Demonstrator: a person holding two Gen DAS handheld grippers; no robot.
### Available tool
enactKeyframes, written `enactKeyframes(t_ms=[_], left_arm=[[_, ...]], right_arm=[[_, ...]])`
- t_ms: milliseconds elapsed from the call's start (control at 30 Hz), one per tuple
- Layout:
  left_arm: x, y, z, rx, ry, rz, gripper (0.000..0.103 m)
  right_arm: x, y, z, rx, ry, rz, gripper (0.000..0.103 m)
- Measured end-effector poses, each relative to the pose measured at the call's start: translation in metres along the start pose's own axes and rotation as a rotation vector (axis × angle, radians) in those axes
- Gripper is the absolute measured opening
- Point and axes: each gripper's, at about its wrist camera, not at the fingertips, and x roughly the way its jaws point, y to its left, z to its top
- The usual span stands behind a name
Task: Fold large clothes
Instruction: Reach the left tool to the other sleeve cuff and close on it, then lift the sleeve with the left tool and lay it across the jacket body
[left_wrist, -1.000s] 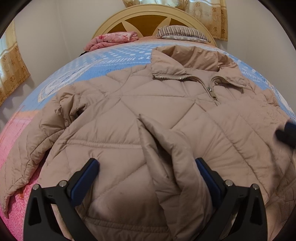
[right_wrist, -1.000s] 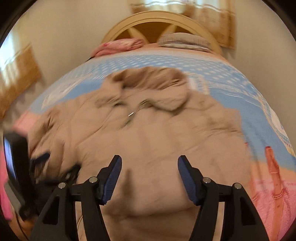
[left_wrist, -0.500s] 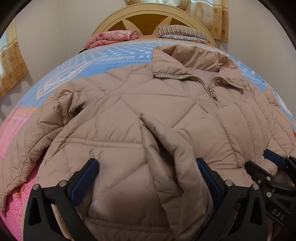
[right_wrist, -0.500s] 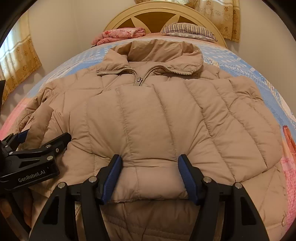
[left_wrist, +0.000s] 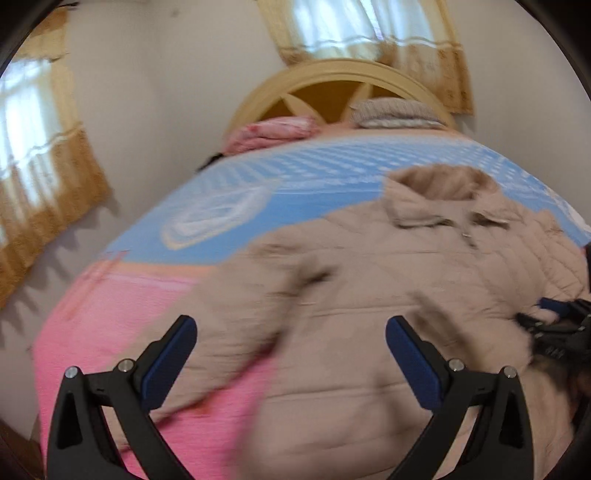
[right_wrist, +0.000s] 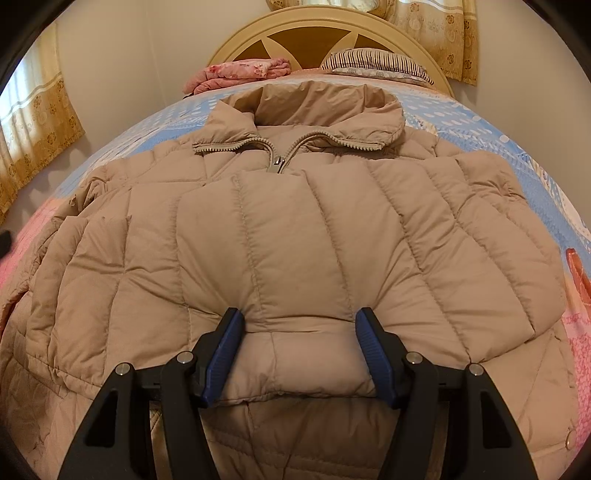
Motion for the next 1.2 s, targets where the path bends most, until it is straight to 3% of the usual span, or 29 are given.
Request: enactKeyframes(t_ms=[167, 300, 400, 467, 500, 600, 667, 800, 900, 1000, 1067, 1200], left_arm=[[0.004, 0.089, -0.034, -0.070, 0.041, 0.142, 0.103], [0.020, 0.164, -0.079, -0.161, 0.136, 0.268, 0.103], [0.030, 0.220, -0.113, -0.320, 0.219, 0.294, 0.103], [0.034, 0.250, -0.130, -0.458, 0.243, 0.256, 0.102], [0.037, 0.261, -0.136, -0.519, 0.247, 0.232, 0.097], [0.048, 0.272, -0.138, -0.623, 0.240, 0.146, 0.085], [0.053, 0.265, -0.133, -0.667, 0.221, 0.082, 0.085], [0.069, 0.233, -0.117, -0.638, 0.226, 0.026, 0.083], [0.095, 0.222, -0.115, -0.594, 0.297, 0.030, 0.053], [0.088, 0.225, -0.111, -0.573, 0.254, 0.026, 0.018], [0.083, 0.225, -0.106, -0.572, 0.226, 0.026, 0.011], [0.061, 0.230, -0.086, -0.539, 0.126, 0.048, 0.008]], right_arm=[[-0.001, 0.000, 0.000, 0.000, -0.003, 0.000, 0.064], [-0.003, -0.001, 0.000, 0.003, -0.008, 0.005, 0.064], [-0.003, 0.001, 0.000, -0.001, -0.012, 0.000, 0.064], [-0.003, 0.001, 0.000, -0.001, -0.012, 0.000, 0.065], [-0.004, 0.001, 0.000, -0.002, -0.013, -0.001, 0.065], [-0.004, 0.001, 0.000, -0.002, -0.013, -0.001, 0.065], [-0.004, 0.001, 0.000, -0.004, -0.014, -0.005, 0.065], [-0.004, 0.001, 0.000, -0.005, -0.017, -0.009, 0.065], [-0.005, 0.001, 0.000, -0.003, -0.018, -0.005, 0.065], [-0.005, 0.001, 0.000, 0.000, -0.020, -0.003, 0.065], [-0.006, 0.000, 0.000, 0.002, -0.021, -0.001, 0.065], [-0.006, -0.001, -0.001, 0.006, -0.023, 0.006, 0.065]])
